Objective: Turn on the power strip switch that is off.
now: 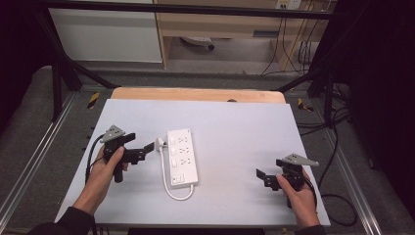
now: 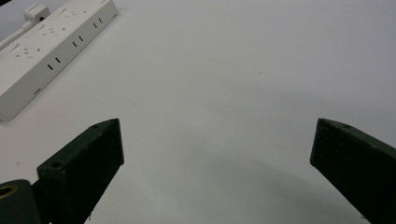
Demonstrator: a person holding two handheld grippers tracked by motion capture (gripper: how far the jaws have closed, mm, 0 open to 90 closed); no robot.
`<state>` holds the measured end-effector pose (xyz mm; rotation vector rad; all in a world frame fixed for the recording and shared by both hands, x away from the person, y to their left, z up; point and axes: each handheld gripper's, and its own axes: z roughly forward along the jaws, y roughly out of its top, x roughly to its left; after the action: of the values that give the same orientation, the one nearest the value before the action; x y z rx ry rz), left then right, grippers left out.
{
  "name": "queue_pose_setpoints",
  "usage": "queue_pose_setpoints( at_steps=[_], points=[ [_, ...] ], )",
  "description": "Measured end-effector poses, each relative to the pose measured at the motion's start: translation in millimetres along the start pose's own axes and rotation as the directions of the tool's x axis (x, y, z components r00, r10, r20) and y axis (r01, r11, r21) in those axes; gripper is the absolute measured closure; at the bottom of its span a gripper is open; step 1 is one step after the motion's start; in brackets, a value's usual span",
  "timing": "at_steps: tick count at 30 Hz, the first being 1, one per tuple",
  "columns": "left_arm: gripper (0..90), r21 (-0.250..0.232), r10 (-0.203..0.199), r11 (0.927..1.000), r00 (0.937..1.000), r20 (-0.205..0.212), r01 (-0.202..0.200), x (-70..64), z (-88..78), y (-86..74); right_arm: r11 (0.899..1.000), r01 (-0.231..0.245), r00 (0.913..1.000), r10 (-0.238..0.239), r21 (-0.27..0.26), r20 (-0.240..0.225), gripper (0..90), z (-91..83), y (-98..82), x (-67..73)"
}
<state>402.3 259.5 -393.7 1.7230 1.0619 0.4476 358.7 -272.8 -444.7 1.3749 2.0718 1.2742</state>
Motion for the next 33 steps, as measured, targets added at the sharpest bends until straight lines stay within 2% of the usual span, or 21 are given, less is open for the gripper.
queue_pose_setpoints(
  at_steps=[5, 16, 26, 33],
  points=[
    [8.1, -0.009, 0.0, 1.0, 1.0, -0.008, 0.0, 4.2, -15.6, -9.9, 1.0, 0.001, 1.0, -0.001, 0.001, 0.003, 3.2, 0.3, -0.1, -0.3],
    [8.2, -0.024, -0.027, 0.9994, 0.999, -0.034, 0.026, 15.0, -45.4, -45.9, 1.0, 0.002, 1.0, -0.002, 0.003, 0.004, 3.2, 0.4, -0.2, -0.1],
    [8.2, -0.01, -0.001, 0.9999, 0.9991, -0.043, 0.001, 16.9, -56.2, -60.8, 1.0, 0.001, 1.0, -0.001, 0.004, 0.007, 3.2, 0.4, -0.4, -0.2],
    [8.2, -0.002, 0.009, 1.0, 0.9994, -0.034, -0.009, 15.1, -60.3, -66.0, 1.0, 0.001, 1.0, -0.001, 0.002, 0.008, 3.1, 0.3, -0.4, -0.4]
  ],
)
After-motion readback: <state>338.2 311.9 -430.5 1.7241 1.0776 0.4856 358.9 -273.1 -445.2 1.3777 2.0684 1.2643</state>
